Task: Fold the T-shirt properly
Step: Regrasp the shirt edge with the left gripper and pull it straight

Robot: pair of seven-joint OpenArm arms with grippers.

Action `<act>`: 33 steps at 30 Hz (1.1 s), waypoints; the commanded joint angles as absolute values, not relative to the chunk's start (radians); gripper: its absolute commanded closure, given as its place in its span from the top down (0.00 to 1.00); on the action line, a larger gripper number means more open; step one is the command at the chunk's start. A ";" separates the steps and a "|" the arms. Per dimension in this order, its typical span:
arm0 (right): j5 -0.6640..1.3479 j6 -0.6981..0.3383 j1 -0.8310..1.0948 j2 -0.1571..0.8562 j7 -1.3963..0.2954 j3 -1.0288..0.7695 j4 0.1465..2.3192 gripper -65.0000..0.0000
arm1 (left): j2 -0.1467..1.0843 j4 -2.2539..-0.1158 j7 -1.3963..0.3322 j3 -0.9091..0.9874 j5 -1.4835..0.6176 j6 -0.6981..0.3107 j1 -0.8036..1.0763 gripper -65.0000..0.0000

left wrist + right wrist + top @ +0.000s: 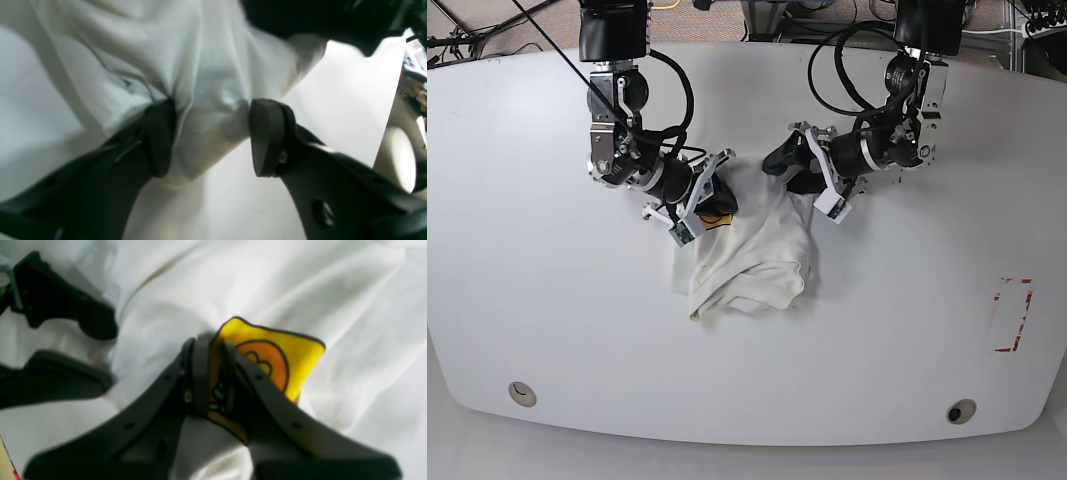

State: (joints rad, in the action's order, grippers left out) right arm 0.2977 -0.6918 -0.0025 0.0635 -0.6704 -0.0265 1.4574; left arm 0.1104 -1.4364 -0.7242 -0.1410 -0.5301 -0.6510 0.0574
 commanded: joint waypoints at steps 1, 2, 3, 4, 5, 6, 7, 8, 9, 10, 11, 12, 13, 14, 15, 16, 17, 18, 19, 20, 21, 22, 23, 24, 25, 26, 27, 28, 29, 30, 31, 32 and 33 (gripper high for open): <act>0.308 -0.698 -0.008 0.070 -0.654 -0.025 1.440 0.12 | 0.113 -1.527 -0.782 -0.140 -0.515 -0.647 0.067 0.51; 0.308 -0.698 -0.007 0.070 -0.650 -0.025 1.435 0.12 | 0.113 -1.555 -0.794 -0.140 -0.515 -0.647 0.067 0.51; 0.308 -0.698 -0.007 0.071 -0.650 -0.025 1.432 0.12 | 0.113 -1.586 -0.806 -0.139 -0.515 -0.647 0.065 0.51; 0.308 -0.698 -0.007 0.071 -0.650 -0.024 1.431 0.12 | 0.113 -1.630 -0.822 -0.139 -0.513 -0.647 0.062 0.51; 0.308 -0.698 -0.005 0.071 -0.650 -0.024 1.431 0.12 | 0.113 -1.649 -0.826 -0.139 -0.513 -0.647 0.062 0.51; 0.308 -0.698 -0.002 0.071 -0.650 -0.024 1.431 0.12 | 0.113 -1.689 -0.834 -0.139 -0.509 -0.647 0.058 0.51; 0.308 -0.698 0.002 0.071 -0.650 -0.024 1.434 0.12 | 0.113 -1.709 -0.835 -0.139 -0.509 -0.645 0.050 0.51; 0.308 -0.698 0.005 0.071 -0.650 -0.024 1.434 0.12 | 0.113 -1.724 -0.837 -0.139 -0.507 -0.645 0.038 0.51; 0.308 -0.698 0.007 0.071 -0.650 -0.024 1.434 0.12 | 0.113 -1.728 -0.839 -0.143 -0.507 -0.642 0.019 0.51; 0.308 -0.698 0.007 0.071 -0.650 -0.024 1.435 0.12 | 0.113 -1.725 -0.842 -0.143 -0.507 -0.641 0.005 0.51; 0.308 -0.698 0.007 0.071 -0.650 -0.024 1.435 0.12 | 0.110 -1.713 -0.843 -0.143 -0.507 -0.641 -0.019 0.51; 0.308 -0.698 0.007 0.071 -0.650 -0.024 1.435 0.12 | 0.110 -1.699 -0.843 -0.143 -0.507 -0.641 -0.038 0.51; 0.308 -0.698 0.008 0.071 -0.650 -0.024 1.435 0.12 | 0.108 -1.679 -0.842 -0.143 -0.507 -0.641 -0.061 0.51; 0.308 -0.698 0.008 0.071 -0.650 -0.024 1.435 0.12 | 0.108 -1.652 -0.840 -0.143 -0.507 -0.641 -0.084 0.51; 0.308 -0.698 0.008 0.071 -0.648 -0.024 1.435 0.12 | 0.107 -1.626 -0.839 -0.143 -0.507 -0.639 -0.105 0.51; 0.308 -0.698 0.010 0.071 -0.648 -0.024 1.435 0.12 | 0.105 -1.589 -0.839 -0.143 -0.507 -0.639 -0.137 0.51; 0.308 -0.698 0.012 0.071 -0.648 -0.024 1.435 0.12 | 0.102 -1.555 -0.839 -0.143 -0.510 -0.639 -0.162 0.51; 0.308 -0.698 0.013 0.071 -0.648 -0.024 1.435 0.12 | 0.094 -1.532 -0.839 -0.143 -0.512 -0.639 -0.180 0.51; 0.308 -0.698 0.013 0.071 -0.648 -0.024 1.435 0.12 | 0.082 -1.495 -0.837 -0.143 -0.509 -0.641 -0.205 0.51; 0.308 -0.698 0.013 0.071 -0.648 -0.024 1.435 0.12 | 0.074 -1.471 -0.837 -0.143 -0.507 -0.641 -0.220 0.51; 0.308 -0.698 0.015 0.073 -0.648 -0.024 1.435 0.12 | 0.068 -1.434 -0.835 -0.143 -0.507 -0.642 -0.242 0.51; 0.308 -0.698 0.015 0.073 -0.648 -0.024 1.435 0.12 | 0.062 -1.394 -0.835 -0.143 -0.507 -0.644 -0.263 0.51; 0.308 -0.698 0.015 0.073 -0.648 -0.024 1.435 0.12 | 0.058 -1.371 -0.834 -0.143 -0.507 -0.645 -0.274 0.51; 0.308 -0.698 0.015 0.073 -0.648 -0.024 1.435 0.12 | 0.051 -1.316 -0.826 -0.145 -0.507 -0.645 -0.300 0.51; 0.308 -0.698 0.015 0.073 -0.648 -0.024 1.435 0.12 | 0.051 -1.297 -0.822 -0.145 -0.507 -0.645 -0.308 0.51; 0.308 -0.698 0.016 0.073 -0.648 -0.024 1.435 0.12 | 0.051 -1.250 -0.800 -0.147 -0.507 -0.645 -0.326 0.51; 0.308 -0.698 0.016 0.073 -0.648 -0.022 1.435 0.12 | 0.051 -1.208 -0.776 -0.151 -0.507 -0.645 -0.340 0.51; 0.308 -0.698 0.016 0.073 -0.648 -0.022 1.438 0.12 | 0.051 -1.181 -0.754 -0.157 -0.507 -0.645 -0.351 0.51; 0.308 -0.698 0.016 0.073 -0.648 -0.022 1.445 0.12 | 0.051 -1.142 -0.720 -0.173 -0.507 -0.645 -0.364 0.51; 0.308 -0.698 0.018 0.073 -0.648 -0.022 1.449 0.12 | 0.051 -1.112 -0.693 -0.188 -0.507 -0.645 -0.375 0.51; 0.308 -0.698 0.022 0.073 -0.648 -0.022 1.455 0.12 | 0.051 -1.073 -0.656 -0.209 -0.507 -0.641 -0.392 0.51; 0.308 -0.698 0.028 0.073 -0.648 -0.022 1.463 0.12 | 0.051 -1.033 -0.621 -0.229 -0.507 -0.641 -0.410 0.51; 0.308 -0.698 0.031 0.073 -0.647 -0.022 1.469 0.12 | 0.051 -1.003 -0.596 -0.242 -0.507 -0.641 -0.426 0.51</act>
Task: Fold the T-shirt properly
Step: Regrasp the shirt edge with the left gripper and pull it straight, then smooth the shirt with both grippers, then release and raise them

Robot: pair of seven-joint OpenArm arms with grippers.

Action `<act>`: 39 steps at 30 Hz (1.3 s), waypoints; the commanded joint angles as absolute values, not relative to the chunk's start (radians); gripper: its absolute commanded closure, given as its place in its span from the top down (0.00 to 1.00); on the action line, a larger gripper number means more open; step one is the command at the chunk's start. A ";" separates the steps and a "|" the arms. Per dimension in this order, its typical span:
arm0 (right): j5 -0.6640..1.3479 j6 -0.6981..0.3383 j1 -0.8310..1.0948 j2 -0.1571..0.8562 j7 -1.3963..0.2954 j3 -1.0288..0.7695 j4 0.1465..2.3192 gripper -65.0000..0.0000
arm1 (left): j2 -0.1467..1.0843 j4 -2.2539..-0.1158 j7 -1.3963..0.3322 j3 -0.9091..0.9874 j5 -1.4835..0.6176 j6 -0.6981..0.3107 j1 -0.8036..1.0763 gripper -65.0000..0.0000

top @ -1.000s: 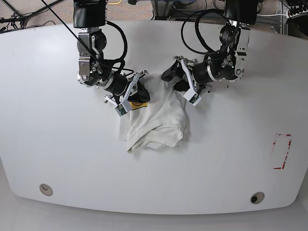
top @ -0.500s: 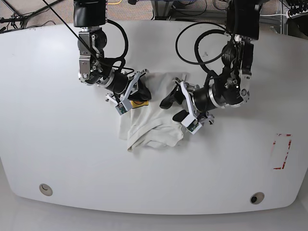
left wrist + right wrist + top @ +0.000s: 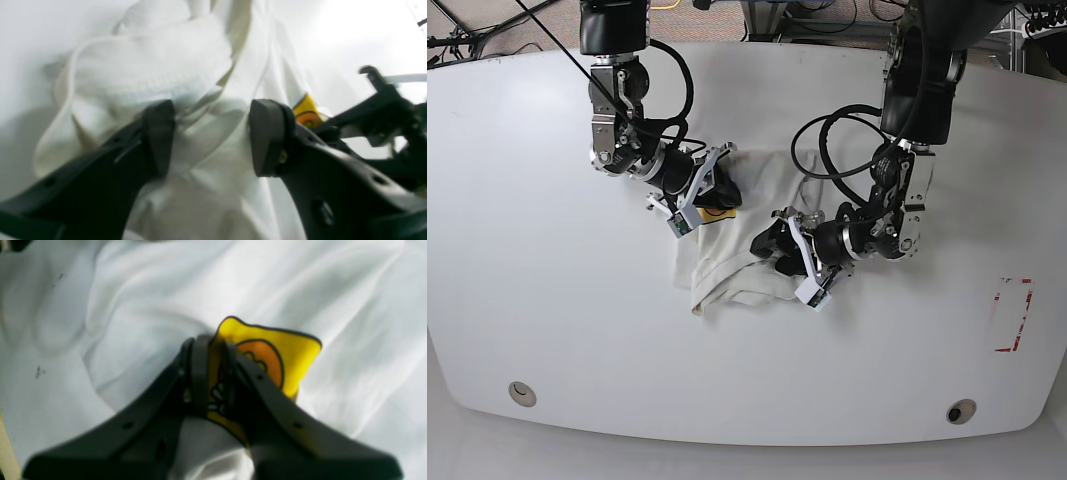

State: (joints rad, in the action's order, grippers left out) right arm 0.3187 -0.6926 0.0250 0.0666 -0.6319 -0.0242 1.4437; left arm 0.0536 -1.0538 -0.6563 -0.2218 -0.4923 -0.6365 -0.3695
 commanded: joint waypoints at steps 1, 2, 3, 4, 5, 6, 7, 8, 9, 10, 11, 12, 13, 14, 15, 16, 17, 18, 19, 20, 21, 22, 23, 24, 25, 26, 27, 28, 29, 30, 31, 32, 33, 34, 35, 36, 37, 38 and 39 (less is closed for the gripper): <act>0.308 -0.698 0.033 0.073 -0.647 -0.022 1.477 0.12 | 0.051 -0.964 -0.564 -0.257 -0.507 -0.639 -0.444 0.51; 0.308 -0.698 0.035 0.073 -0.647 -0.022 1.484 0.12 | 0.051 -0.926 -0.539 -0.269 -0.507 -0.639 -0.461 0.51; 0.308 -0.698 0.036 0.073 -0.647 -0.022 1.491 0.12 | 0.051 -0.878 -0.506 -0.282 -0.507 -0.639 -0.484 0.51; 0.308 -0.698 0.036 0.073 -0.647 -0.022 1.495 0.12 | 0.051 -0.828 -0.472 -0.292 -0.507 -0.638 -0.504 0.51; 0.308 -0.698 0.038 0.073 -0.647 -0.019 1.497 0.12 | 0.050 -0.786 -0.447 -0.303 -0.507 -0.638 -0.521 0.51; 0.308 -0.698 0.038 0.073 -0.647 -0.007 1.497 0.12 | 0.048 -0.734 -0.409 -0.315 -0.507 -0.633 -0.547 0.51; 0.308 -0.698 0.038 0.073 -0.647 0.004 1.497 0.12 | 0.047 -0.699 -0.383 -0.325 -0.507 -0.625 -0.565 0.51; 0.308 -0.698 0.038 0.074 -0.647 0.015 1.497 0.12 | 0.041 -0.662 -0.354 -0.338 -0.507 -0.615 -0.584 0.51; 0.308 -0.698 0.038 0.084 -0.647 0.030 1.497 0.12 | 0.035 -0.619 -0.323 -0.357 -0.507 -0.601 -0.604 0.51; 0.308 -0.698 0.038 0.093 -0.647 0.041 1.497 0.12 | 0.033 -0.593 -0.303 -0.367 -0.507 -0.590 -0.619 0.51; 0.309 -0.698 0.038 0.101 -0.645 0.056 1.497 0.12 | 0.031 -0.556 -0.275 -0.386 -0.507 -0.575 -0.638 0.51; 0.309 -0.698 0.038 0.105 -0.645 0.067 1.497 0.12 | 0.030 -0.536 -0.255 -0.395 -0.507 -0.567 -0.647 0.51; 0.309 -0.698 0.038 0.110 -0.644 0.079 1.497 0.12 | 0.031 -0.515 -0.236 -0.412 -0.507 -0.565 -0.661 0.51; 0.309 -0.698 0.038 0.110 -0.644 0.085 1.497 0.12 | 0.033 -0.510 -0.228 -0.421 -0.507 -0.568 -0.664 0.51; 0.309 -0.698 0.038 0.113 -0.642 0.096 1.497 0.12 | 0.036 -0.515 -0.220 -0.447 -0.506 -0.572 -0.668 0.51; 0.309 -0.698 0.038 0.113 -0.636 0.101 1.497 0.12 | 0.041 -0.515 -0.220 -0.469 -0.507 -0.568 -0.670 0.51; 0.309 -0.698 0.038 0.113 -0.631 0.101 1.497 0.12 | 0.047 -0.516 -0.220 -0.481 -0.509 -0.562 -0.670 0.51; 0.309 -0.698 0.038 0.113 -0.628 0.101 1.497 0.12 | 0.054 -0.518 -0.220 -0.492 -0.510 -0.559 -0.670 0.51; 0.309 -0.698 0.041 0.113 -0.625 0.101 1.497 0.12 | 0.062 -0.518 -0.220 -0.493 -0.512 -0.559 -0.670 0.51; 0.309 -0.698 0.042 0.113 -0.624 0.101 1.497 0.12 | 0.070 -0.519 -0.220 -0.489 -0.512 -0.561 -0.670 0.51; 0.309 -0.698 0.044 0.113 -0.624 0.099 1.497 0.12 | 0.077 -0.521 -0.220 -0.486 -0.512 -0.562 -0.670 0.51; 0.309 -0.698 0.045 0.114 -0.624 0.097 1.498 0.12 | 0.082 -0.522 -0.222 -0.483 -0.512 -0.562 -0.670 0.51; 0.309 -0.698 0.047 0.114 -0.624 0.096 1.501 0.12 | 0.087 -0.532 -0.231 -0.481 -0.512 -0.562 -0.670 0.51; 0.309 -0.698 0.048 0.116 -0.624 0.094 1.511 0.12 | 0.088 -0.541 -0.239 -0.479 -0.512 -0.562 -0.670 0.51; 0.309 -0.698 0.048 0.117 -0.624 0.093 1.531 0.12 | 0.094 -0.553 -0.248 -0.475 -0.512 -0.562 -0.670 0.51; 0.309 -0.698 0.051 0.127 -0.627 0.085 1.561 0.12 | 0.099 -0.565 -0.257 -0.473 -0.512 -0.562 -0.668 0.51; 0.314 -0.698 0.053 0.136 -0.628 0.079 1.578 0.12 | 0.102 -0.572 -0.262 -0.473 -0.512 -0.562 -0.667 0.51; 0.320 -0.698 0.068 0.150 -0.630 0.065 1.620 0.12 | 0.107 -0.584 -0.269 -0.475 -0.510 -0.561 -0.654 0.51; 0.320 -0.698 0.076 0.154 -0.630 0.058 1.643 0.12 | 0.107 -0.590 -0.271 -0.475 -0.510 -0.561 -0.647 0.51; 0.320 -0.698 0.084 0.154 -0.630 0.050 1.669 0.12 | 0.108 -0.599 -0.274 -0.475 -0.510 -0.561 -0.641 0.51; 0.320 -0.698 0.088 0.154 -0.630 0.041 1.701 0.12 | 0.110 -0.607 -0.275 -0.475 -0.510 -0.561 -0.636 0.51; 0.320 -0.698 0.088 0.154 -0.630 0.033 1.721 0.12 | 0.114 -0.613 -0.275 -0.475 -0.510 -0.561 -0.631 0.51; 0.320 -0.698 0.088 0.154 -0.634 0.024 1.747 0.12 | 0.127 -0.622 -0.275 -0.475 -0.510 -0.561 -0.628 0.51; 0.320 -0.698 0.087 0.154 -0.647 0.016 1.761 0.12 | 0.134 -0.628 -0.275 -0.475 -0.512 -0.561 -0.628 0.51; 0.320 -0.698 0.085 0.154 -0.661 0.010 1.770 0.12 | 0.137 -0.631 -0.275 -0.475 -0.512 -0.561 -0.628 0.51; 0.320 -0.698 0.077 0.150 -0.676 0.005 1.776 0.12 | 0.137 -0.638 -0.275 -0.475 -0.512 -0.561 -0.624 0.51; 0.320 -0.698 0.067 0.143 -0.685 0.004 1.778 0.12 | 0.139 -0.639 -0.277 -0.475 -0.512 -0.561 -0.616 0.51; 0.320 -0.698 0.050 0.133 -0.694 -0.002 1.776 0.12 | 0.140 -0.639 -0.277 -0.475 -0.512 -0.561 -0.604 0.51; 0.318 -0.698 0.039 0.125 -0.697 -0.004 1.774 0.12 | 0.140 -0.639 -0.277 -0.475 -0.512 -0.561 -0.598 0.51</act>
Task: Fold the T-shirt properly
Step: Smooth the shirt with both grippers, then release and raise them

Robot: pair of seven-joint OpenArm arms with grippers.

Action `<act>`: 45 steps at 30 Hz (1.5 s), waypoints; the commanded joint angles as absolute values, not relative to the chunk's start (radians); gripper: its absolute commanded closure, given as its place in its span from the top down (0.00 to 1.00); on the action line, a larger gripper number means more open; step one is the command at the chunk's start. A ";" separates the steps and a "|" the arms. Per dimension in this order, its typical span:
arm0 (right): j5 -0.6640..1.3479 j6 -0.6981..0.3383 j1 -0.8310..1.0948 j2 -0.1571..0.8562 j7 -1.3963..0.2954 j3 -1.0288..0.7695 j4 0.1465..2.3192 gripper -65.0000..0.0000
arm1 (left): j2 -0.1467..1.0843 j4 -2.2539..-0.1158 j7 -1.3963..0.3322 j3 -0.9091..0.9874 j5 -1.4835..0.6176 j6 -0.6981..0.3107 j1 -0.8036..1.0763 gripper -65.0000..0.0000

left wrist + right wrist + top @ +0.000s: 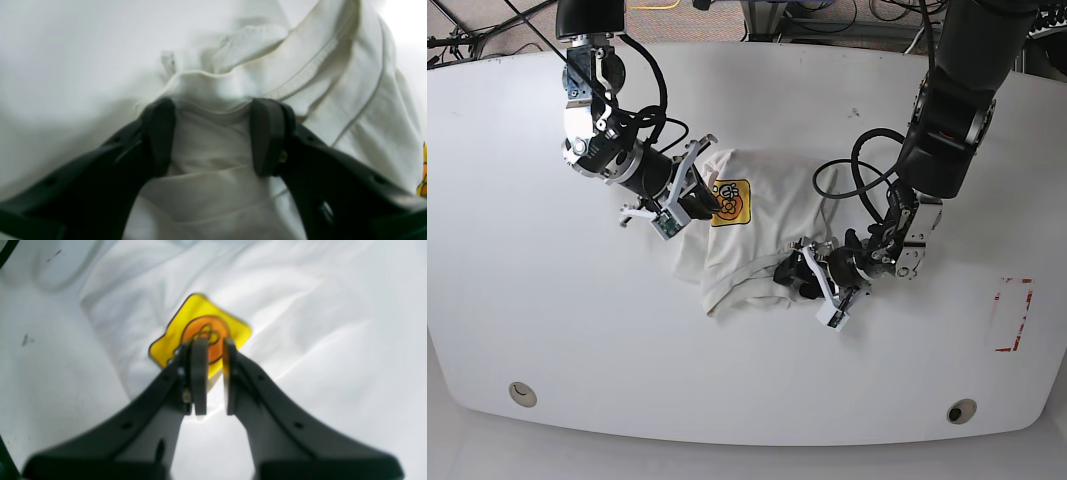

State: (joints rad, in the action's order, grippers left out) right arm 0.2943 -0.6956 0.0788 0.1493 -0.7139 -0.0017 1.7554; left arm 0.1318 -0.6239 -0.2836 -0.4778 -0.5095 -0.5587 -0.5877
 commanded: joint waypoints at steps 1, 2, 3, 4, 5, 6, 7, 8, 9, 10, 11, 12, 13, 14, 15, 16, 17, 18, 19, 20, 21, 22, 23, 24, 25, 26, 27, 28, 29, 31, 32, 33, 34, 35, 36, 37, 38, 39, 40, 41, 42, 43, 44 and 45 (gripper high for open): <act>0.311 -0.698 0.025 0.114 -0.697 -0.004 1.768 0.12 | 0.140 -0.641 -0.277 -0.475 -0.512 -0.561 -0.593 0.51; 0.308 -0.698 0.015 0.105 -0.696 -0.004 1.756 0.12 | 0.140 -0.642 -0.277 -0.475 -0.513 -0.561 -0.590 0.51; 0.308 -0.698 0.005 0.101 -0.696 -0.004 1.747 0.12 | 0.140 -0.647 -0.277 -0.475 -0.513 -0.561 -0.588 0.51; 0.308 -0.698 -0.013 0.090 -0.696 -0.002 1.722 0.12 | 0.140 -0.657 -0.277 -0.475 -0.513 -0.561 -0.585 0.51; 0.308 -0.698 -0.028 0.082 -0.696 -0.002 1.709 0.12 | 0.140 -0.664 -0.277 -0.475 -0.513 -0.561 -0.585 0.51; 0.308 -0.698 -0.051 0.073 -0.696 -0.002 1.689 0.12 | 0.140 -0.676 -0.277 -0.475 -0.513 -0.561 -0.584 0.51; 0.308 -0.698 -0.067 0.067 -0.696 -0.002 1.673 0.12 | 0.140 -0.682 -0.277 -0.475 -0.513 -0.561 -0.582 0.51; 0.308 -0.698 -0.084 0.058 -0.696 -0.002 1.655 0.12 | 0.140 -0.688 -0.280 -0.475 -0.513 -0.561 -0.578 0.51; 0.308 -0.698 -0.101 0.050 -0.694 -0.002 1.627 0.12 | 0.140 -0.696 -0.288 -0.475 -0.513 -0.561 -0.567 0.51; 0.308 -0.698 -0.114 0.045 -0.694 -0.002 1.607 0.12 | 0.140 -0.700 -0.294 -0.475 -0.513 -0.561 -0.561 0.51; 0.308 -0.698 -0.134 0.038 -0.691 -0.002 1.580 0.12 | 0.139 -0.708 -0.303 -0.475 -0.513 -0.561 -0.555 0.51; 0.308 -0.698 -0.151 0.036 -0.688 -0.002 1.558 0.12 | 0.139 -0.713 -0.306 -0.475 -0.513 -0.561 -0.552 0.51; 0.308 -0.698 -0.170 0.035 -0.676 -0.001 1.529 0.12 | 0.137 -0.717 -0.309 -0.475 -0.513 -0.561 -0.550 0.51; 0.308 -0.698 -0.185 0.035 -0.656 0.002 1.497 0.12 | 0.137 -0.722 -0.312 -0.475 -0.513 -0.558 -0.550 0.51; 0.308 -0.698 -0.194 0.035 -0.639 0.002 1.471 0.12 | 0.137 -0.725 -0.315 -0.475 -0.513 -0.558 -0.550 0.51; 0.308 -0.698 -0.206 0.036 -0.613 0.002 1.432 0.12 | 0.137 -0.727 -0.315 -0.475 -0.513 -0.558 -0.550 0.51; 0.308 -0.698 -0.216 0.039 -0.598 0.002 1.408 0.12 | 0.137 -0.727 -0.315 -0.475 -0.513 -0.556 -0.550 0.51; 0.308 -0.698 -0.225 0.042 -0.584 0.002 1.377 0.12 | 0.137 -0.723 -0.315 -0.475 -0.513 -0.556 -0.550 0.51; 0.306 -0.698 -0.234 0.048 -0.567 0.002 1.346 0.12 | 0.137 -0.723 -0.315 -0.475 -0.513 -0.556 -0.550 0.51; 0.306 -0.698 -0.242 0.062 -0.553 0.002 1.320 0.12 | 0.137 -0.723 -0.315 -0.475 -0.512 -0.556 -0.549 0.51; 0.306 -0.698 -0.249 0.081 -0.538 0.002 1.291 0.12 | 0.137 -0.723 -0.315 -0.475 -0.512 -0.556 -0.549 0.51; 0.306 -0.698 -0.254 0.094 -0.527 0.002 1.271 0.12 | 0.137 -0.723 -0.315 -0.475 -0.512 -0.556 -0.549 0.51; 0.306 -0.698 -0.259 0.110 -0.515 0.002 1.248 0.12 | 0.137 -0.722 -0.315 -0.475 -0.512 -0.556 -0.549 0.51; 0.306 -0.698 -0.259 0.125 -0.503 0.002 1.233 0.12 | 0.137 -0.722 -0.315 -0.475 -0.512 -0.556 -0.549 0.51; 0.308 -0.698 -0.259 0.136 -0.493 0.001 1.225 0.12 | 0.137 -0.722 -0.315 -0.475 -0.510 -0.556 -0.549 0.51; 0.308 -0.698 -0.259 0.151 -0.481 -0.001 1.214 0.12 | 0.137 -0.722 -0.315 -0.475 -0.509 -0.556 -0.547 0.51; 0.308 -0.698 -0.259 0.165 -0.475 -0.001 1.208 0.12 | 0.137 -0.722 -0.315 -0.475 -0.509 -0.556 -0.545 0.51; 0.308 -0.698 -0.259 0.182 -0.469 -0.002 1.202 0.12 | 0.137 -0.722 -0.315 -0.476 -0.509 -0.556 -0.539 0.51; 0.308 -0.698 -0.259 0.199 -0.464 -0.002 1.196 0.12 | 0.137 -0.722 -0.315 -0.476 -0.509 -0.556 -0.535 0.51; 0.314 -0.698 -0.259 0.223 -0.463 -0.002 1.190 0.12 | 0.137 -0.722 -0.315 -0.476 -0.509 -0.556 -0.532 0.51; 0.317 -0.698 -0.259 0.234 -0.463 -0.004 1.190 0.12 | 0.137 -0.722 -0.315 -0.476 -0.509 -0.556 -0.532 0.51; 0.317 -0.698 -0.257 0.245 -0.463 -0.004 1.191 0.12 | 0.137 -0.722 -0.315 -0.476 -0.509 -0.556 -0.530 0.51; 0.317 -0.698 -0.257 0.255 -0.463 -0.004 1.191 0.12 | 0.137 -0.722 -0.315 -0.476 -0.509 -0.556 -0.530 0.51; 0.317 -0.698 -0.257 0.262 -0.463 -0.004 1.193 0.12 | 0.137 -0.722 -0.315 -0.476 -0.509 -0.556 -0.530 0.51; 0.317 -0.698 -0.257 0.269 -0.463 -0.004 1.193 0.11 | 0.137 -0.722 -0.315 -0.476 -0.509 -0.556 -0.529 0.51; 0.318 -0.698 -0.257 0.274 -0.463 -0.004 1.193 0.11 | 0.137 -0.722 -0.315 -0.476 -0.509 -0.556 -0.529 0.51; 0.318 -0.698 -0.257 0.277 -0.463 -0.004 1.196 0.11 | 0.137 -0.722 -0.315 -0.476 -0.510 -0.556 -0.529 0.51; 0.318 -0.698 -0.257 0.277 -0.464 -0.004 1.201 0.11 | 0.137 -0.722 -0.315 -0.476 -0.510 -0.556 -0.529 0.51; 0.318 -0.698 -0.257 0.278 -0.466 -0.004 1.213 0.11 | 0.137 -0.727 -0.315 -0.476 -0.512 -0.556 -0.529 0.51; 0.318 -0.698 -0.254 0.278 -0.476 -0.004 1.233 0.11 | 0.139 -0.730 -0.317 -0.476 -0.513 -0.556 -0.529 0.51; 0.318 -0.698 -0.254 0.278 -0.490 -0.004 1.250 0.11 | 0.140 -0.730 -0.318 -0.476 -0.513 -0.558 -0.529 0.51; 0.318 -0.698 -0.249 0.277 -0.513 -0.004 1.279 0.11 | 0.140 -0.731 -0.326 -0.476 -0.515 -0.558 -0.529 0.51; 0.318 -0.698 -0.243 0.272 -0.529 -0.004 1.296 0.11 | 0.140 -0.731 -0.335 -0.476 -0.515 -0.559 -0.529 0.51; 0.318 -0.698 -0.236 0.269 -0.559 -0.005 1.337 0.11 | 0.139 -0.731 -0.351 -0.470 -0.515 -0.559 -0.533 0.51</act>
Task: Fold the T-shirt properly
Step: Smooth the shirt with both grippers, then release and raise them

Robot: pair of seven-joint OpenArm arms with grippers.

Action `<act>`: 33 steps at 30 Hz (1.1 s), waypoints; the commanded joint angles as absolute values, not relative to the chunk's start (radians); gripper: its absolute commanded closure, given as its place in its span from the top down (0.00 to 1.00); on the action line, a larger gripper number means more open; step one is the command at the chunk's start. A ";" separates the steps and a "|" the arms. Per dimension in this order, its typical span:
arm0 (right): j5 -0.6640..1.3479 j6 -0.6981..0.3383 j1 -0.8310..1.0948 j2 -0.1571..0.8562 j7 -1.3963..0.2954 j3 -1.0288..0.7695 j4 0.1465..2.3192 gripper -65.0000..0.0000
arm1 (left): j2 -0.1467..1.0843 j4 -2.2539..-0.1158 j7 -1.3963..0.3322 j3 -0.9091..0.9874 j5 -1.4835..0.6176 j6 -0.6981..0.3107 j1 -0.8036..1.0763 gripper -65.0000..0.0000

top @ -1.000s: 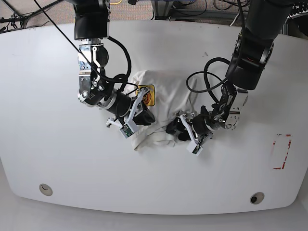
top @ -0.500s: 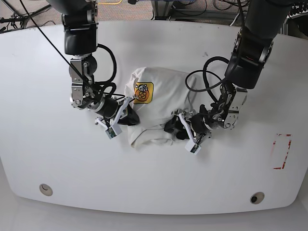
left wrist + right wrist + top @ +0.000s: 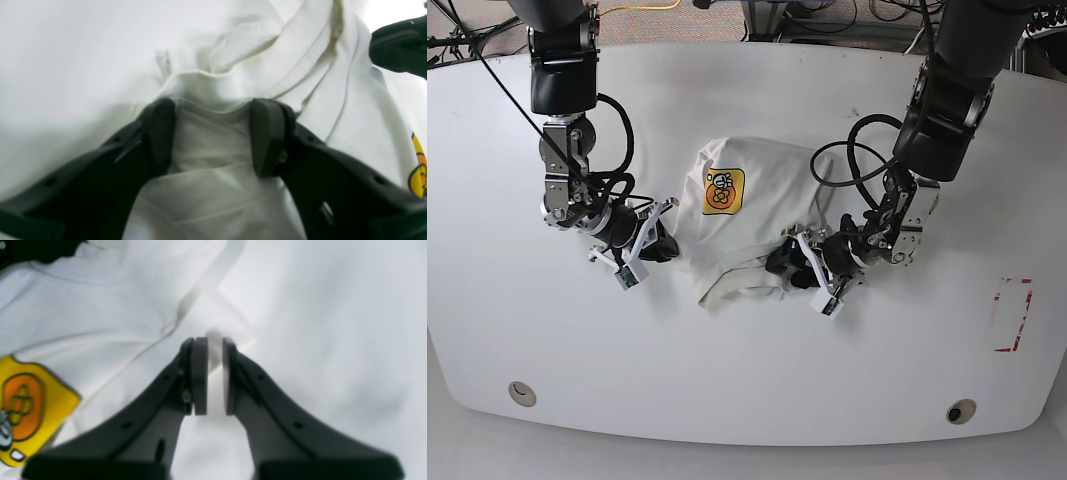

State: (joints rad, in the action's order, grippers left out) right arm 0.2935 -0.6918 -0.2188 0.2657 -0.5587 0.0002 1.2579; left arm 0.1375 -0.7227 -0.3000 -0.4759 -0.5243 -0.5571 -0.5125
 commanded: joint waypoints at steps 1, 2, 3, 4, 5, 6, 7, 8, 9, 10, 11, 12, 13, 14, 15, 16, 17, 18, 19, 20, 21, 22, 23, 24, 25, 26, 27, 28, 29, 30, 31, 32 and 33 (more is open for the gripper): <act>0.318 -0.698 -0.229 0.266 -0.585 -0.012 1.380 0.11 | 0.137 -0.731 -0.364 -0.456 -0.515 -0.561 -0.533 0.51; 0.318 -0.698 -0.226 0.257 -0.604 -0.018 1.408 0.11 | 0.136 -0.733 -0.372 -0.444 -0.515 -0.562 -0.535 0.51; 0.318 -0.698 -0.220 0.239 -0.630 -0.027 1.445 0.11 | 0.136 -0.742 -0.380 -0.423 -0.515 -0.562 -0.535 0.51; 0.317 -0.698 -0.216 0.214 -0.657 -0.039 1.480 0.11 | 0.136 -0.762 -0.387 -0.398 -0.515 -0.562 -0.535 0.51; 0.312 -0.698 -0.211 0.196 -0.676 -0.050 1.504 0.11 | 0.136 -0.785 -0.395 -0.378 -0.515 -0.562 -0.530 0.51; 0.309 -0.698 -0.202 0.174 -0.702 -0.067 1.541 0.11 | 0.136 -0.823 -0.407 -0.352 -0.515 -0.562 -0.529 0.51; 0.308 -0.698 -0.197 0.162 -0.719 -0.076 1.564 0.12 | 0.136 -0.851 -0.418 -0.334 -0.515 -0.562 -0.527 0.51; 0.308 -0.698 -0.193 0.150 -0.734 -0.085 1.592 0.12 | 0.136 -0.886 -0.433 -0.317 -0.515 -0.562 -0.526 0.51; 0.308 -0.698 -0.185 0.139 -0.750 -0.093 1.613 0.12 | 0.136 -0.918 -0.450 -0.300 -0.515 -0.562 -0.524 0.51; 0.308 -0.698 -0.183 0.133 -0.757 -0.096 1.626 0.12 | 0.136 -0.940 -0.463 -0.289 -0.515 -0.562 -0.519 0.51; 0.309 -0.698 -0.176 0.120 -0.776 -0.096 1.649 0.12 | 0.136 -0.986 -0.490 -0.271 -0.515 -0.562 -0.507 0.51; 0.309 -0.698 -0.170 0.114 -0.783 -0.096 1.661 0.12 | 0.136 -1.009 -0.506 -0.262 -0.515 -0.562 -0.504 0.51; 0.309 -0.698 -0.159 0.107 -0.796 -0.096 1.679 0.12 | 0.136 -1.047 -0.526 -0.248 -0.515 -0.562 -0.498 0.51; 0.309 -0.698 -0.150 0.099 -0.802 -0.096 1.695 0.12 | 0.136 -1.084 -0.542 -0.234 -0.515 -0.562 -0.495 0.51; 0.309 -0.698 -0.142 0.093 -0.808 -0.096 1.707 0.12 | 0.136 -1.112 -0.555 -0.223 -0.515 -0.562 -0.493 0.51; 0.309 -0.698 -0.131 0.084 -0.816 -0.096 1.724 0.12 | 0.136 -1.147 -0.572 -0.208 -0.515 -0.562 -0.490 0.51; 0.309 -0.698 -0.124 0.079 -0.817 -0.096 1.733 0.12 | 0.136 -1.170 -0.582 -0.200 -0.515 -0.562 -0.484 0.51; 0.309 -0.698 -0.111 0.073 -0.822 -0.096 1.747 0.12 | 0.136 -1.202 -0.599 -0.185 -0.515 -0.562 -0.472 0.51; 0.309 -0.698 -0.101 0.070 -0.826 -0.096 1.759 0.12 | 0.136 -1.237 -0.613 -0.171 -0.515 -0.562 -0.460 0.51; 0.309 -0.698 -0.091 0.068 -0.829 -0.096 1.767 0.12 | 0.136 -1.270 -0.625 -0.157 -0.515 -0.562 -0.450 0.51; 0.309 -0.698 -0.076 0.065 -0.837 -0.096 1.781 0.12 | 0.136 -1.319 -0.644 -0.137 -0.515 -0.562 -0.435 0.51; 0.309 -0.698 -0.067 0.065 -0.839 -0.096 1.790 0.12 | 0.136 -1.349 -0.657 -0.127 -0.515 -0.562 -0.423 0.51; 0.311 -0.698 -0.051 0.065 -0.843 -0.096 1.805 0.12 | 0.134 -1.400 -0.679 -0.113 -0.515 -0.562 -0.400 0.51; 0.312 -0.698 -0.038 0.065 -0.845 -0.096 1.814 0.12 | 0.130 -1.438 -0.696 -0.105 -0.515 -0.562 -0.381 0.51; 0.314 -0.698 -0.028 0.065 -0.845 -0.096 1.822 0.12 | 0.124 -1.465 -0.708 -0.105 -0.515 -0.561 -0.367 0.51; 0.315 -0.698 -0.010 0.065 -0.845 -0.096 1.833 0.12 | 0.116 -1.501 -0.725 -0.107 -0.513 -0.558 -0.346 0.51; 0.317 -0.698 -0.001 0.065 -0.845 -0.096 1.839 0.12 | 0.113 -1.524 -0.733 -0.107 -0.512 -0.556 -0.331 0.51; 0.317 -0.698 0.016 0.065 -0.845 -0.096 1.848 0.12 | 0.111 -1.554 -0.745 -0.107 -0.510 -0.556 -0.306 0.51; 0.317 -0.698 0.030 0.065 -0.845 -0.096 1.856 0.12 | 0.110 -1.577 -0.756 -0.107 -0.510 -0.556 -0.283 0.51; 0.317 -0.698 0.041 0.064 -0.845 -0.096 1.860 0.12 | 0.108 -1.590 -0.762 -0.107 -0.510 -0.556 -0.266 0.51; 0.317 -0.698 0.054 0.064 -0.845 -0.096 1.862 0.12 | 0.108 -1.609 -0.766 -0.107 -0.510 -0.556 -0.237 0.51; 0.317 -0.698 0.065 0.064 -0.843 -0.096 1.862 0.12 | 0.108 -1.618 -0.768 -0.107 -0.507 -0.556 -0.217 0.51; 0.317 -0.698 0.076 0.064 -0.840 -0.096 1.860 0.12 | 0.107 -1.623 -0.768 -0.111 -0.507 -0.555 -0.191 0.51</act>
State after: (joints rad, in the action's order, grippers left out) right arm 0.2981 -0.6983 0.0708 0.0608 -0.8650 -0.0929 1.8412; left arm 0.1101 -1.5925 -0.7795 -0.1081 -0.4942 -0.5514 -0.2138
